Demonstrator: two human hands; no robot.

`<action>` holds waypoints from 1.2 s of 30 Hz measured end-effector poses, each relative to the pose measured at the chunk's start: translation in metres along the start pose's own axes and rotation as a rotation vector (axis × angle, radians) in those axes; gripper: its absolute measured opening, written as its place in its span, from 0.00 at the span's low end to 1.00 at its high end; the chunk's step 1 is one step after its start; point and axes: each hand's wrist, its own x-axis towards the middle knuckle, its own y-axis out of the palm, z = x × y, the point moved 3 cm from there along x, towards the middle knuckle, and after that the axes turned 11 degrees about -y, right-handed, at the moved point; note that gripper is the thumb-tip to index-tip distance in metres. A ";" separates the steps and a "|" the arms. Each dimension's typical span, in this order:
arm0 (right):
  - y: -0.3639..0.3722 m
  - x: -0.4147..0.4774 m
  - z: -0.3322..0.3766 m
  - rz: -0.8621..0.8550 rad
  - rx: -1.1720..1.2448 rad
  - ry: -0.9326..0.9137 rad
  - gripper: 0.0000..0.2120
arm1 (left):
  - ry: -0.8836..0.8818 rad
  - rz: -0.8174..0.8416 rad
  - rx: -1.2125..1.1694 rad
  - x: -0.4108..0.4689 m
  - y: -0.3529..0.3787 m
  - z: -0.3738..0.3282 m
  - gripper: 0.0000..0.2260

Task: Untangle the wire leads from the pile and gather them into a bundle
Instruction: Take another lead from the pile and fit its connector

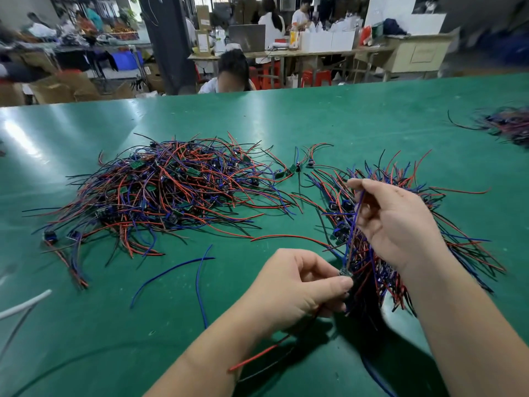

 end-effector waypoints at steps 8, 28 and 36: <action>-0.013 0.006 -0.001 -0.125 0.121 0.162 0.15 | 0.037 0.025 0.097 -0.007 -0.012 -0.009 0.04; 0.025 -0.032 -0.018 0.445 -0.454 -0.218 0.13 | 0.118 -0.173 -0.173 0.007 -0.041 -0.016 0.15; 0.000 -0.011 0.022 0.226 -0.483 -0.442 0.13 | 0.345 -0.706 0.184 -0.015 -0.107 -0.040 0.09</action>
